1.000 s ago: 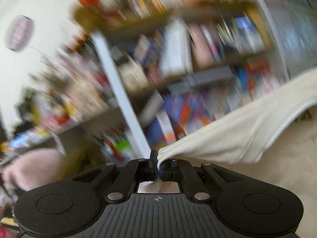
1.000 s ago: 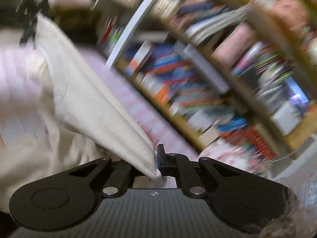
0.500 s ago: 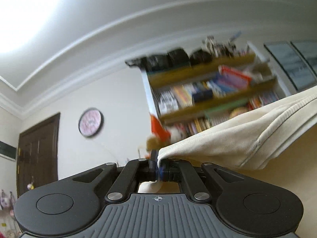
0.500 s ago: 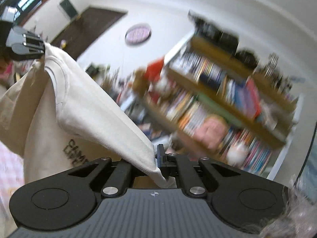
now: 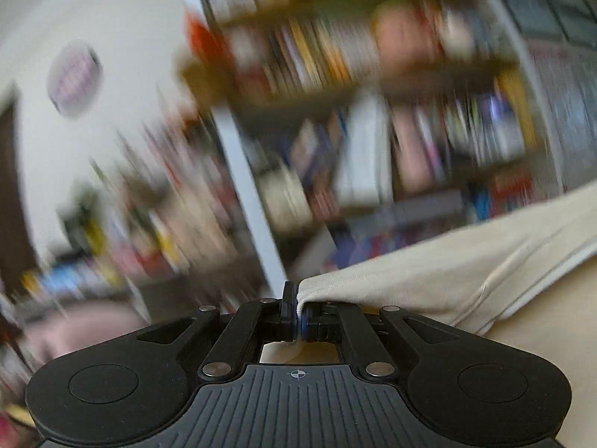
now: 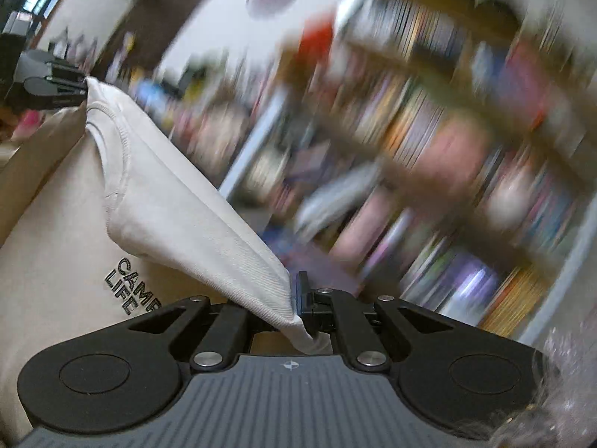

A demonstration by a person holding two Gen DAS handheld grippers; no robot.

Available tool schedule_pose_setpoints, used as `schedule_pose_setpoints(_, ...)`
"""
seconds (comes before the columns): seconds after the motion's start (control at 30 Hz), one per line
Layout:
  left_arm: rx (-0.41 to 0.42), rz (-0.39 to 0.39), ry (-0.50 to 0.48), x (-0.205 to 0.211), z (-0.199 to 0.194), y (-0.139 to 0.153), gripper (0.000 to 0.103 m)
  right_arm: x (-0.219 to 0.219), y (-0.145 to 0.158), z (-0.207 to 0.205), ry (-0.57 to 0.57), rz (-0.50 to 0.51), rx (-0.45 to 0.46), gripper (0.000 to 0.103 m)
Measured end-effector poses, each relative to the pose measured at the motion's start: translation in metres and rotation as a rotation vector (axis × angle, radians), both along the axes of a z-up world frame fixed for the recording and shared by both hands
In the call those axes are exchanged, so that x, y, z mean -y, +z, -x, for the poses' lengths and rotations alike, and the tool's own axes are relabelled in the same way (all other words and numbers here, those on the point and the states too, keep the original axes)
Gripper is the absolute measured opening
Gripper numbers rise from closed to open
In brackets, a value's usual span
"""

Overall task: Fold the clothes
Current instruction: 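Lift the shirt with both grippers and shake it out in the air, then lay the shirt flat on the mat and open both grippers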

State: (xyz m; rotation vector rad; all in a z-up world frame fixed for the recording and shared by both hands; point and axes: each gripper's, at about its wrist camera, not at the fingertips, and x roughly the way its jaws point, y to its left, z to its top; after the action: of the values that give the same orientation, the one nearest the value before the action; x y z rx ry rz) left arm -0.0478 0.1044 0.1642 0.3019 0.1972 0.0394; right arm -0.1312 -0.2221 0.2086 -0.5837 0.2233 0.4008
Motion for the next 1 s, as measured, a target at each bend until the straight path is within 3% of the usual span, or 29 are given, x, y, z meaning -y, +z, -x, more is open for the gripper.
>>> schedule_pose_setpoints(0.1,-0.154,-0.011,-0.032,-0.009,-0.075,-0.049,0.004,-0.011,-0.069,-0.085,-0.080,0.045,-0.173,0.004)
schedule_pose_setpoints(0.27,-0.356,-0.042,-0.067,-0.008,-0.185,-0.114,0.004,-0.013,-0.142,-0.211,-0.223,-0.039,-0.399,0.004)
schedule_pose_setpoints(0.37,-0.461,-0.034,-0.073,-0.009,-0.228,-0.147,0.004,-0.016,-0.176,-0.273,-0.282,-0.092,-0.511,0.004)
schedule_pose_setpoints(0.63,-0.610,-0.038,-0.063,-0.019,-0.313,-0.192,0.004,-0.032,-0.222,-0.361,-0.360,-0.057,-0.600,0.004)
schedule_pose_setpoints(1.0,-0.646,-0.050,-0.048,-0.026,-0.371,-0.209,0.004,-0.046,-0.246,-0.450,-0.426,-0.011,-0.627,0.004)
